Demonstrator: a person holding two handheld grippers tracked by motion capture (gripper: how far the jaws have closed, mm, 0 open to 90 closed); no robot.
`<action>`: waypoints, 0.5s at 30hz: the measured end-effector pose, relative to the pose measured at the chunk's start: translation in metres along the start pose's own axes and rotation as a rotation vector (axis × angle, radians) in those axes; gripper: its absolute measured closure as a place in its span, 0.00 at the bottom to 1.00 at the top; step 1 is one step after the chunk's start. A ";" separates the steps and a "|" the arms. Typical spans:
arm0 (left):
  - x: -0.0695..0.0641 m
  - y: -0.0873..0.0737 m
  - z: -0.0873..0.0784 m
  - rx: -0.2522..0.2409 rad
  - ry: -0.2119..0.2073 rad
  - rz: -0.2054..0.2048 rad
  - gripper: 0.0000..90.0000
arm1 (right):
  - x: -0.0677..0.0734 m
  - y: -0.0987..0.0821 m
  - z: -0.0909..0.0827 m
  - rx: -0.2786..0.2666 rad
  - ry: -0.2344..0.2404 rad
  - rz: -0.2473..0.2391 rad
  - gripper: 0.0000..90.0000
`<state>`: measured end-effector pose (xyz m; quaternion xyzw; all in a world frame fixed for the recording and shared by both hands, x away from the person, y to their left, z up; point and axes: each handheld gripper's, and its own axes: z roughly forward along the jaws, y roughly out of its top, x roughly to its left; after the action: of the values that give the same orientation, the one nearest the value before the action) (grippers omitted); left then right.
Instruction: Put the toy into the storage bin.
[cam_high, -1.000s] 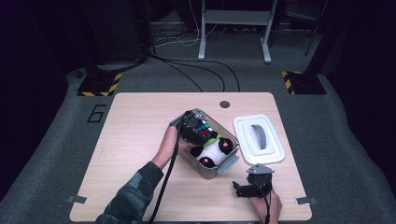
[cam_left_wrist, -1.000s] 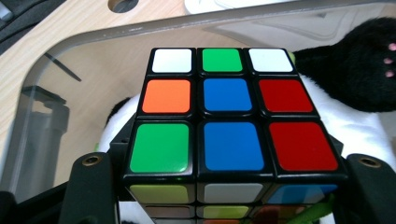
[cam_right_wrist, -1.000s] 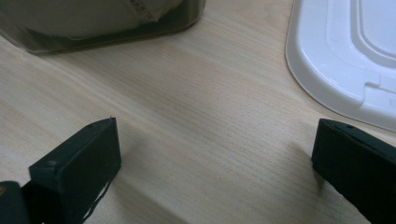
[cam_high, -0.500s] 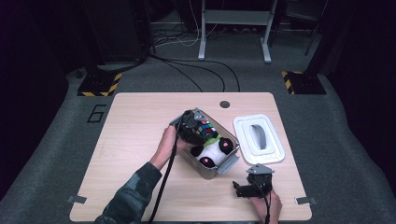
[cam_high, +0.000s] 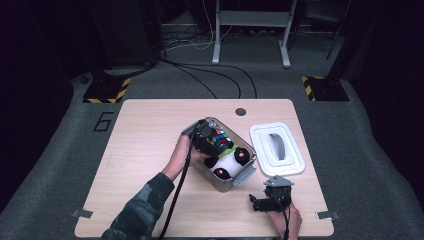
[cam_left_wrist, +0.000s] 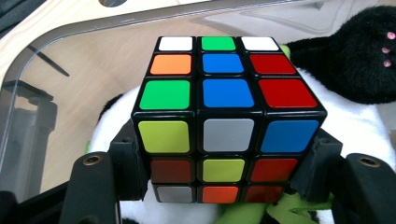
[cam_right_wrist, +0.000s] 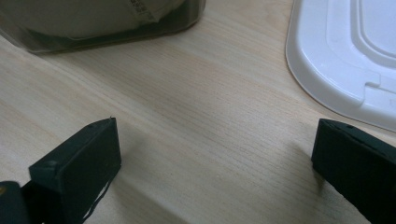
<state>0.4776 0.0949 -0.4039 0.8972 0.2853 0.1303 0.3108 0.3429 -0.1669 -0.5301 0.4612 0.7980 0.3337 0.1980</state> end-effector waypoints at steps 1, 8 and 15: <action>0.001 0.000 0.001 -0.001 -0.006 -0.007 0.38 | 0.000 0.000 0.000 0.000 0.000 0.000 0.01; 0.002 0.000 -0.003 0.000 -0.008 -0.002 0.38 | 0.000 0.000 0.000 0.000 0.000 0.000 0.01; 0.000 -0.001 -0.014 -0.031 0.009 -0.004 0.35 | 0.000 0.000 0.000 0.000 0.000 0.000 0.01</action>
<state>0.4714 0.1020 -0.3937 0.8910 0.2866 0.1382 0.3238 0.3429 -0.1668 -0.5301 0.4612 0.7980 0.3337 0.1978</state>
